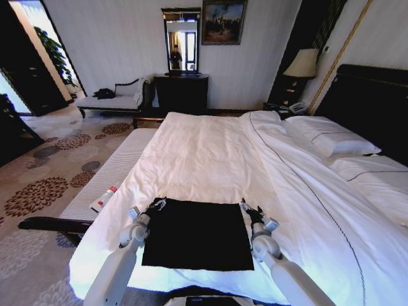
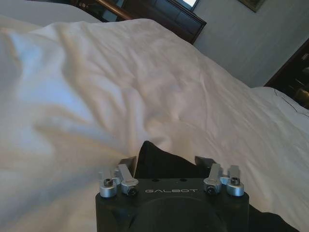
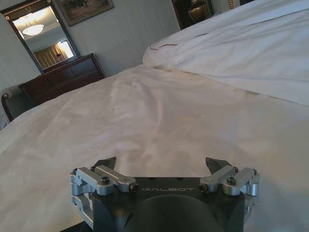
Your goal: Fold the clothes on the bed.
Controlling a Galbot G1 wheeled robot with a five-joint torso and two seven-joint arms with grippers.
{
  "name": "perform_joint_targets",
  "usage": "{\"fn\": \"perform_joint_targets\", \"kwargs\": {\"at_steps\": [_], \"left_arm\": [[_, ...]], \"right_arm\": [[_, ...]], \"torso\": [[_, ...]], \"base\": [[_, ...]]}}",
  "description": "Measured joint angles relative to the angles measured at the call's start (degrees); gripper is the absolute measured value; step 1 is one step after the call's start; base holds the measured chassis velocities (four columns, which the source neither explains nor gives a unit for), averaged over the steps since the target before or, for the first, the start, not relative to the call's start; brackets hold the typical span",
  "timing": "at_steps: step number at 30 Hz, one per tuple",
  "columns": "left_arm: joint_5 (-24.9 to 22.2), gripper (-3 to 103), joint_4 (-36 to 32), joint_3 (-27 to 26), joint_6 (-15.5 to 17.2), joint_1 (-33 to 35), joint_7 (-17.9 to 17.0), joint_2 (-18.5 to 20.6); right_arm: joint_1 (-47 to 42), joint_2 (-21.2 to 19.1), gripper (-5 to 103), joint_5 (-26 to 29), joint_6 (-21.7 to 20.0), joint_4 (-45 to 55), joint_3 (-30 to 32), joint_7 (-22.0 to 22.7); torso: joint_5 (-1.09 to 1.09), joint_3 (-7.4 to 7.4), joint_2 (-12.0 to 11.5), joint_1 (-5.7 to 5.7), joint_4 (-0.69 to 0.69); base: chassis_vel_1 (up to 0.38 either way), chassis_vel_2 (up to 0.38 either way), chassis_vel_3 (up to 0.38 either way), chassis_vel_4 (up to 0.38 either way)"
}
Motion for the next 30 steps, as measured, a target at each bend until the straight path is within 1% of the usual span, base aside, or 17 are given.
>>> {"fn": "perform_joint_targets", "kwargs": {"at_steps": [2,3,5,7,10,11,14,16,18,20,23,25,28,29,30], "left_arm": [[0.0,56,0.2,0.0,0.0,-0.2,0.0,-0.1],[0.0,56,0.2,0.0,0.0,-0.2,0.0,-0.1],[-0.1,45,0.2,0.0,0.0,-0.3,-0.1,-0.1],[-0.2,45,0.2,-0.1,0.0,-0.3,-0.1,0.0],[-0.3,29,0.2,-0.2,0.0,-0.4,-0.1,0.1],[-0.3,29,0.2,-0.2,0.0,-0.4,-0.1,0.1],[-0.6,13,0.2,-0.3,-0.1,-0.4,0.0,0.1],[-0.7,13,0.2,-0.4,-0.1,-0.4,0.0,0.1],[-0.9,3,0.2,-0.5,-0.2,-0.4,0.0,0.2],[-1.0,1,0.2,-0.7,-0.2,-0.4,0.0,0.3],[-1.3,1,0.2,-1.1,-0.3,-0.5,0.1,0.4],[-1.7,1,0.2,-1.6,-0.3,-0.7,0.1,0.6],[-1.8,1,0.2,-1.7,-0.3,-0.8,0.1,0.7],[-2.1,1,0.2,-2.0,-0.3,-1.0,0.1,0.9],[-2.2,1,0.2,-2.1,-0.3,-1.1,0.0,1.0]], "right_arm": [[0.1,0.0,100,0.0,0.0,0.0,0.0,0.1],[0.1,0.0,100,0.0,0.0,0.0,0.0,0.1],[0.1,0.1,100,0.0,0.0,0.0,0.0,0.2],[0.1,0.1,100,-0.1,-0.1,0.0,0.0,0.2],[0.0,0.2,100,-0.2,-0.1,-0.1,0.0,0.3],[0.0,0.2,100,-0.2,-0.1,-0.1,0.0,0.3],[0.0,0.2,100,-0.2,-0.1,-0.1,0.0,0.4],[0.0,0.2,100,-0.3,-0.1,-0.2,0.0,0.4],[0.0,0.2,100,-0.3,-0.1,-0.3,0.1,0.4],[0.1,0.1,100,-0.3,-0.1,-0.6,0.1,0.4],[0.3,0.0,100,0.1,0.0,-1.0,0.1,0.3],[0.3,-0.4,100,2.7,0.0,-0.4,0.2,-0.3],[0.2,-0.5,100,4.0,-0.2,0.1,0.2,-0.7],[0.0,-0.7,100,6.3,-0.6,0.6,0.1,-2.7],[0.0,-0.6,100,6.7,-0.6,0.4,-0.2,-4.0]], "torso": [[0.0,0.0,0.0,0.0,0.0],[0.0,0.0,0.0,0.0,0.0],[0.0,0.0,0.0,0.0,0.0],[0.0,0.0,0.0,0.0,0.0],[0.0,0.0,0.0,0.0,0.0],[0.0,0.0,0.0,0.0,0.0],[0.0,0.0,0.0,0.0,0.0],[-0.01,0.0,0.0,0.0,0.0],[-0.01,0.0,0.0,0.0,0.0],[-0.01,0.0,0.0,0.0,-0.01],[-0.01,0.0,0.0,0.0,0.0],[0.0,0.0,0.0,0.0,-0.01],[-0.01,0.0,0.0,0.0,0.0],[-0.02,0.0,0.0,0.0,-0.01],[-0.01,0.0,0.0,0.0,-0.01]], "base": [[0.0,0.0,0.0,0.0],[0.0,0.0,0.0,0.0],[0.0,0.0,0.0,0.0],[0.0,0.0,0.0,0.0],[0.0,0.0,0.0,0.0],[0.0,0.0,0.0,0.0],[0.0,0.0,0.0,0.0],[0.0,0.0,0.0,0.0],[0.0,0.0,0.0,0.0],[0.0,0.0,0.0,0.0],[0.0,0.0,0.0,0.0],[0.0,0.0,0.0,0.0],[0.0,0.0,0.0,0.0],[0.0,0.0,0.0,0.0],[0.0,0.0,0.0,0.0]]}}
